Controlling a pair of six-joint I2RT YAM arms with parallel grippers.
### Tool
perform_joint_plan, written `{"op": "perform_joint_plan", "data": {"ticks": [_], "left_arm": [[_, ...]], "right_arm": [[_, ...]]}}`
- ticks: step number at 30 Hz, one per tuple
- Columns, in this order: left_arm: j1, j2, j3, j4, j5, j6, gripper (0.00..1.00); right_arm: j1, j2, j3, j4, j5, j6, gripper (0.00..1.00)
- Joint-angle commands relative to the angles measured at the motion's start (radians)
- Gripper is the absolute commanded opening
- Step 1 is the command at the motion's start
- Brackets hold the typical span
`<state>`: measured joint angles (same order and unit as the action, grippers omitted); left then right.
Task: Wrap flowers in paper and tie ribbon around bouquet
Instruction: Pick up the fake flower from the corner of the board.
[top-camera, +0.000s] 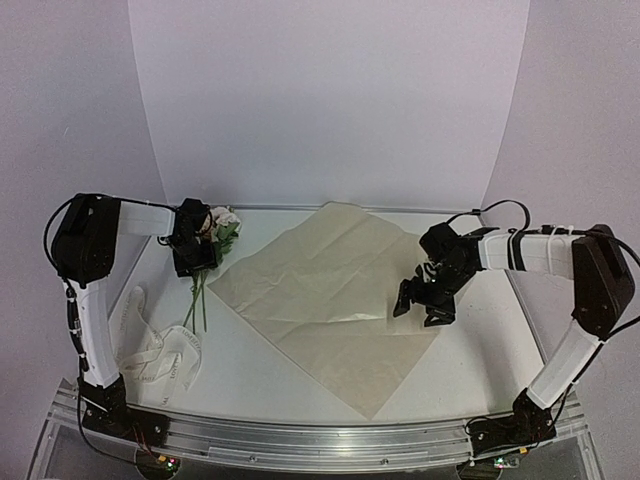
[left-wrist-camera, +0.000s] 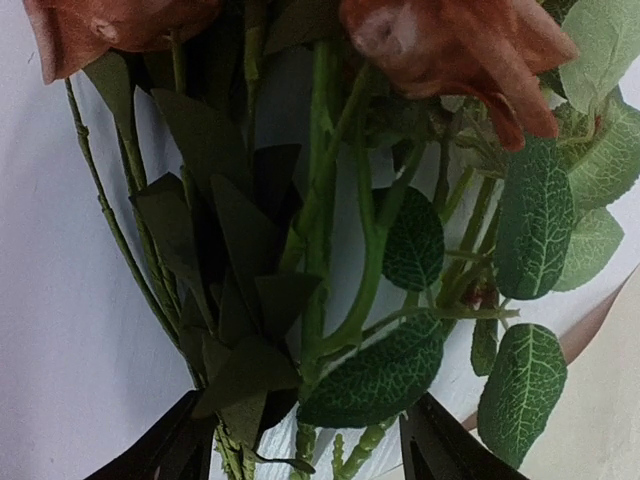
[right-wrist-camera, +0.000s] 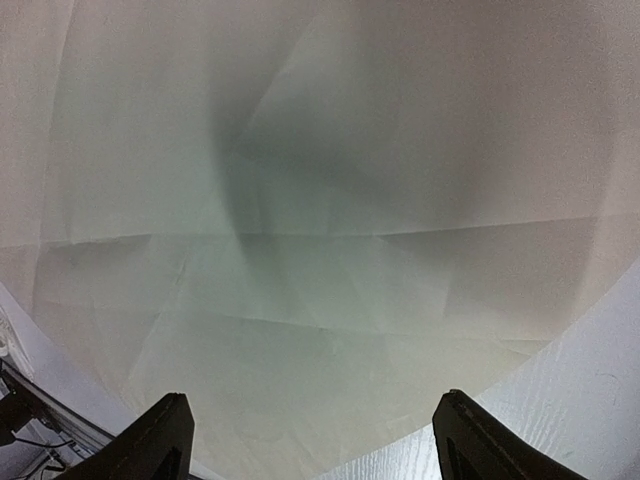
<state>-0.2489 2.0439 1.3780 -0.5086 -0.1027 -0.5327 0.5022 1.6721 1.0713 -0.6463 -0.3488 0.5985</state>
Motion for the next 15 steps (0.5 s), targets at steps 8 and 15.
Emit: {"op": "perform_joint_plan", "data": {"ticks": [8,15], "left_arm": [[-0.002,-0.053,0.034,-0.078,-0.052,0.011,0.75],[-0.002,-0.113,-0.011,-0.102,-0.096,0.010,0.79]], "right_arm": [[-0.004,0.023,0.013,-0.004,-0.003,-0.018,0.85],[-0.003,0.029,0.005,-0.003,0.002,-0.017,0.85]]}}
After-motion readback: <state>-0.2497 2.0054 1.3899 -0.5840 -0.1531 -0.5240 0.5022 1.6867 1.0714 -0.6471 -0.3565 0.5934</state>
